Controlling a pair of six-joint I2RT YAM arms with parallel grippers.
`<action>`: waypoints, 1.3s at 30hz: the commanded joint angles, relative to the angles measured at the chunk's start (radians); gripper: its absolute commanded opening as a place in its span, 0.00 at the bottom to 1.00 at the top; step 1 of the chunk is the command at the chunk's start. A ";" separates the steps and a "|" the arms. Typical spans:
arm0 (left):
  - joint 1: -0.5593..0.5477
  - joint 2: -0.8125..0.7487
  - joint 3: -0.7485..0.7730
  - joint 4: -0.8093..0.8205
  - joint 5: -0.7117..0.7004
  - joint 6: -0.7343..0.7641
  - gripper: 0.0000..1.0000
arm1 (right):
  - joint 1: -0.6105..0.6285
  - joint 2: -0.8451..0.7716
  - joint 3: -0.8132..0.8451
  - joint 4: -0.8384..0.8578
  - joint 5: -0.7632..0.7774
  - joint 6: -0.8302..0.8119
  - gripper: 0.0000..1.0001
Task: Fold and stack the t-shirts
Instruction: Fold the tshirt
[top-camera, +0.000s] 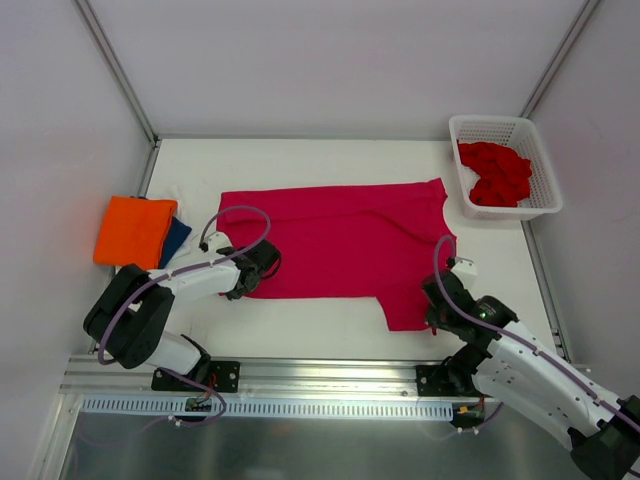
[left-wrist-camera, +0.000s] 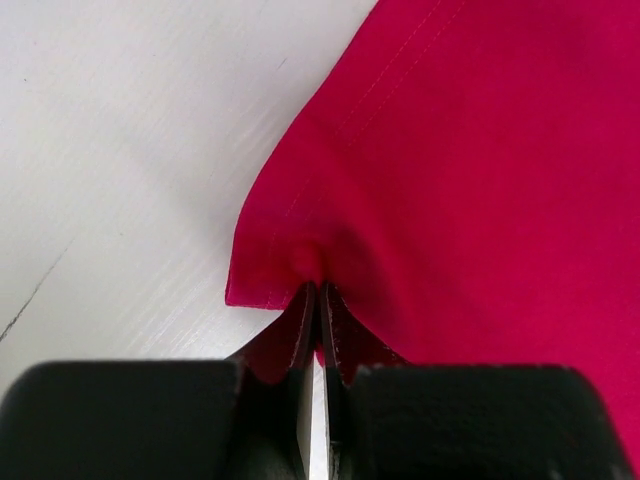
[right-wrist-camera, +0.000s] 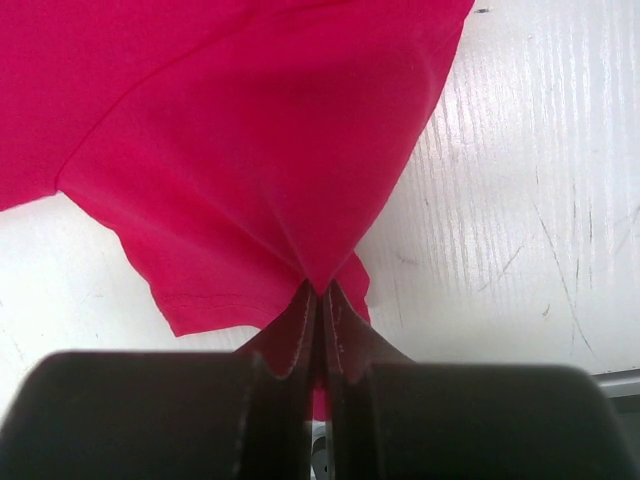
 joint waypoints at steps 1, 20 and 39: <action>0.011 0.029 -0.022 -0.025 0.078 0.017 0.00 | 0.004 0.007 0.046 -0.031 0.014 0.004 0.01; 0.018 -0.033 0.280 -0.167 -0.011 0.293 0.00 | -0.004 0.320 0.268 0.073 0.176 -0.092 0.01; 0.230 0.329 0.611 -0.166 0.009 0.508 0.00 | -0.381 0.912 0.751 0.254 0.106 -0.399 0.01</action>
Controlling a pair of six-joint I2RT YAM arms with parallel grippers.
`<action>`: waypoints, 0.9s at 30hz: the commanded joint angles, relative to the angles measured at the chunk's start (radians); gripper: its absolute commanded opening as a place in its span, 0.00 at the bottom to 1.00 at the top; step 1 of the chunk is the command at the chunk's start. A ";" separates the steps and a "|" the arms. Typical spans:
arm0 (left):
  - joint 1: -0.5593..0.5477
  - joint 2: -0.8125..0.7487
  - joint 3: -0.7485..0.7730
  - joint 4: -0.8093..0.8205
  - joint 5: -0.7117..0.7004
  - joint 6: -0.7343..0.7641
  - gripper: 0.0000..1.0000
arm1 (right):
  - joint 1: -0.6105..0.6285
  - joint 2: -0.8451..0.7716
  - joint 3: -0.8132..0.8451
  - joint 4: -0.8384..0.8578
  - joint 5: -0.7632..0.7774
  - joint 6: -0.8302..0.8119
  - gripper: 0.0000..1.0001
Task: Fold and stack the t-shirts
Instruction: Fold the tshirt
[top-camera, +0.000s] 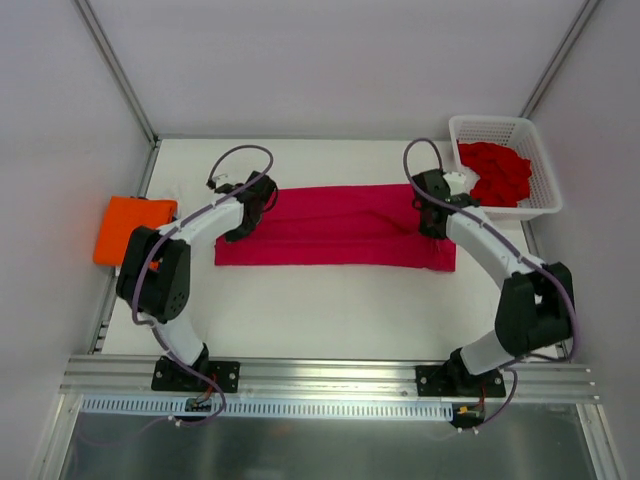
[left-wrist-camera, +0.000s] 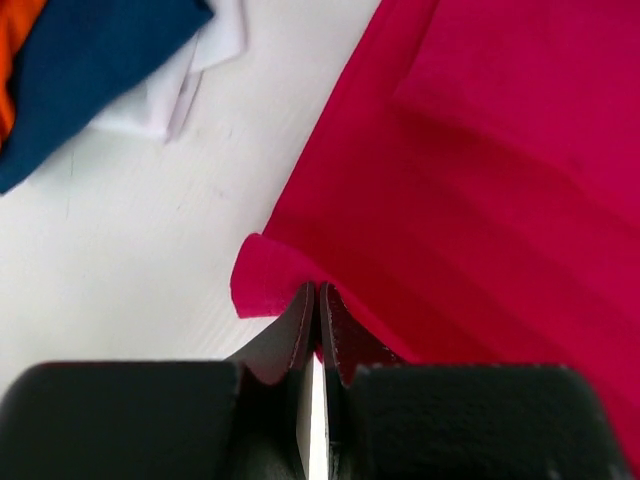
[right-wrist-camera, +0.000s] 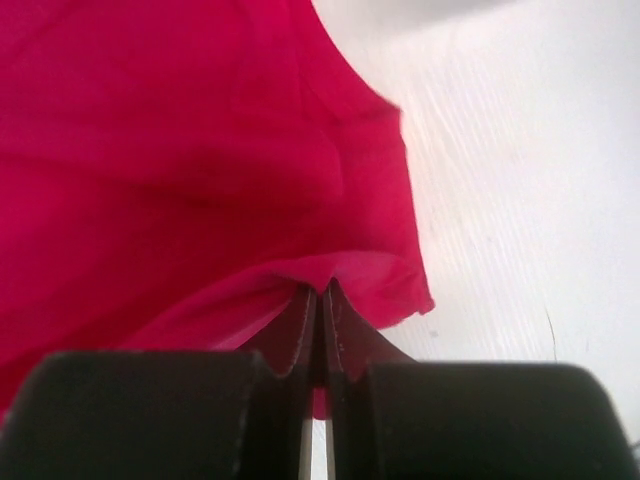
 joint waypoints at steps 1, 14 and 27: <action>0.026 0.092 0.127 -0.015 0.004 0.101 0.00 | -0.039 0.121 0.158 0.037 -0.019 -0.100 0.01; 0.070 0.344 0.393 -0.016 -0.003 0.254 0.00 | -0.107 0.484 0.486 0.017 -0.056 -0.183 0.01; 0.099 0.406 0.520 -0.018 -0.002 0.309 0.13 | -0.156 0.608 0.664 -0.026 -0.064 -0.212 0.28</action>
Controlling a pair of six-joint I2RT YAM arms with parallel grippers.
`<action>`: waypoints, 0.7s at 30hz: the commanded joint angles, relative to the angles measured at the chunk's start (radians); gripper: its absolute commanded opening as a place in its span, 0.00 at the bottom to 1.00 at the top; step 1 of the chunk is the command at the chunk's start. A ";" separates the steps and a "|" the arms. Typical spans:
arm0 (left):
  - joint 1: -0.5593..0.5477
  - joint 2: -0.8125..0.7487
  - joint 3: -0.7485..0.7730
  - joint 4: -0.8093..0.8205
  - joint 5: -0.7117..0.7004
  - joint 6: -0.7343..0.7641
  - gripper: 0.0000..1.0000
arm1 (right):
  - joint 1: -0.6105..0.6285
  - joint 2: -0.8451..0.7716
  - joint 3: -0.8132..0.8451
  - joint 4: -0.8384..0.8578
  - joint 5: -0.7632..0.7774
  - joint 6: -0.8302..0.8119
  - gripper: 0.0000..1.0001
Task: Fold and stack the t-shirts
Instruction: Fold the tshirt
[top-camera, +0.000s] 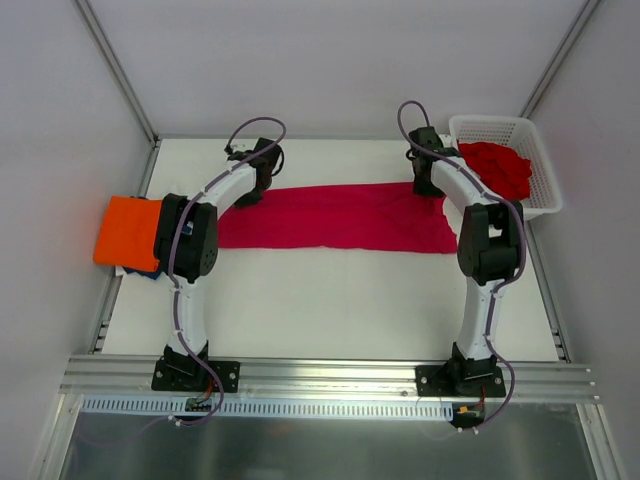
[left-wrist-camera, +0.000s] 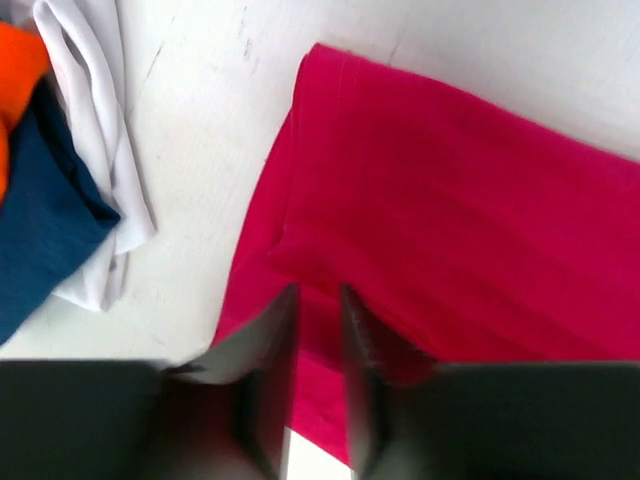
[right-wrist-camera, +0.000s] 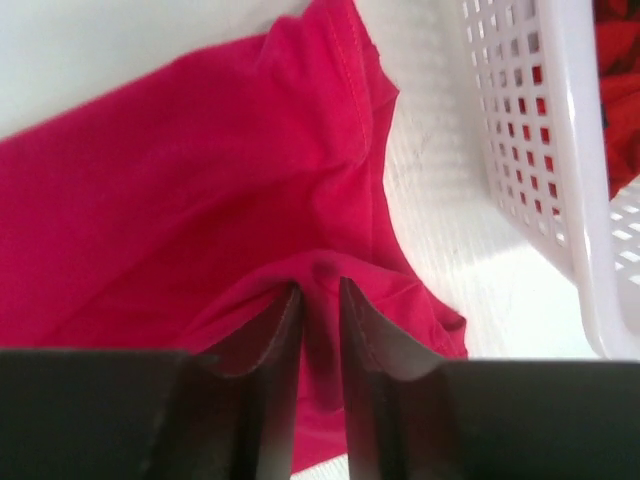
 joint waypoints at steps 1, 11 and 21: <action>0.023 0.029 0.054 -0.022 -0.039 0.040 0.25 | -0.024 0.046 0.088 -0.029 0.018 -0.027 0.46; 0.020 -0.095 0.117 -0.021 -0.079 0.017 0.99 | -0.029 -0.024 0.151 0.023 0.050 -0.106 0.82; -0.114 -0.187 -0.061 -0.019 -0.018 -0.014 0.04 | 0.065 -0.305 -0.200 0.032 0.041 -0.034 0.01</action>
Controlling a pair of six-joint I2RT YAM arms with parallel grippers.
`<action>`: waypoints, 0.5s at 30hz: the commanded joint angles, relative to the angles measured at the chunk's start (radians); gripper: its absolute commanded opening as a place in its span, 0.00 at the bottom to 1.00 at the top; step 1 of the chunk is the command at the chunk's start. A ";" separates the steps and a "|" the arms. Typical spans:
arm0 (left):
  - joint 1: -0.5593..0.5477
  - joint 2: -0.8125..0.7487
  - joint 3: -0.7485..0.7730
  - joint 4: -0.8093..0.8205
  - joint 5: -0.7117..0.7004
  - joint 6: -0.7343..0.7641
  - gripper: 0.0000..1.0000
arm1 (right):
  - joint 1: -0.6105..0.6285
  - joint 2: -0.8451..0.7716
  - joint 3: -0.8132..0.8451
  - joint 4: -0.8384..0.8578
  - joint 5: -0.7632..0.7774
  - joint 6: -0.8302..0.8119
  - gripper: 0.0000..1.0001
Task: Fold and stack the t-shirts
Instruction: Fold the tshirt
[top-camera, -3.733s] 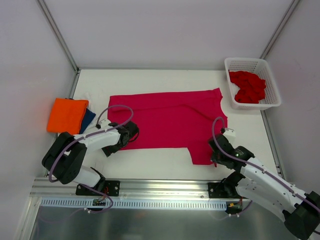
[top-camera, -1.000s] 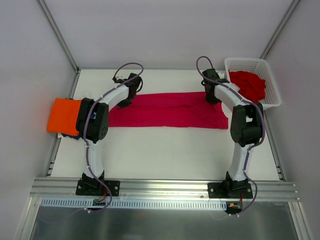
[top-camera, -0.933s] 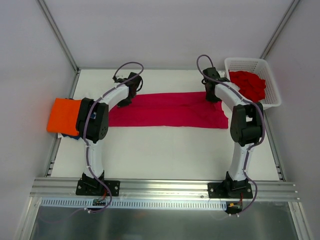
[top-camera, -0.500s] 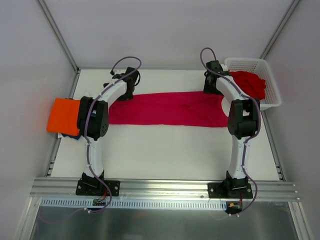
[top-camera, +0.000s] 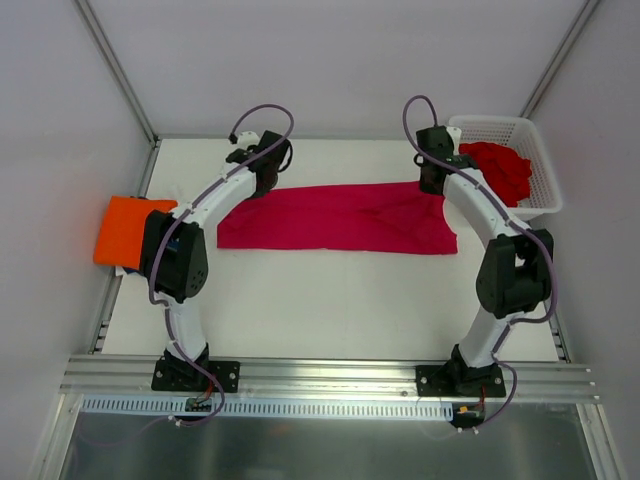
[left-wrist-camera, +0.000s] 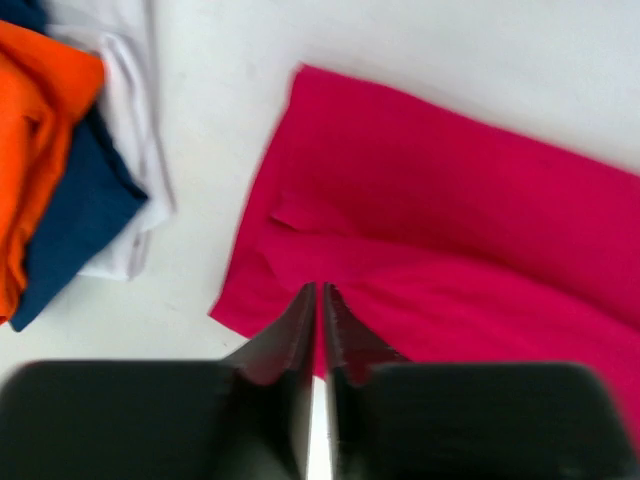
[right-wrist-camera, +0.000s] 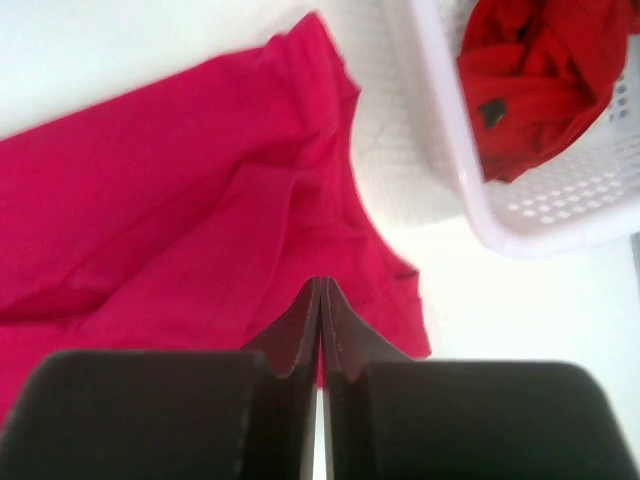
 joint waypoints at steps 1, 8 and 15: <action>-0.057 -0.007 -0.057 -0.016 0.050 -0.025 0.00 | 0.051 -0.061 -0.084 -0.018 0.017 0.037 0.01; -0.071 0.067 -0.098 -0.015 0.108 -0.051 0.00 | 0.103 -0.036 -0.181 -0.005 -0.012 0.075 0.01; -0.064 0.159 -0.066 -0.016 0.108 -0.037 0.00 | 0.125 0.010 -0.212 0.001 -0.039 0.108 0.01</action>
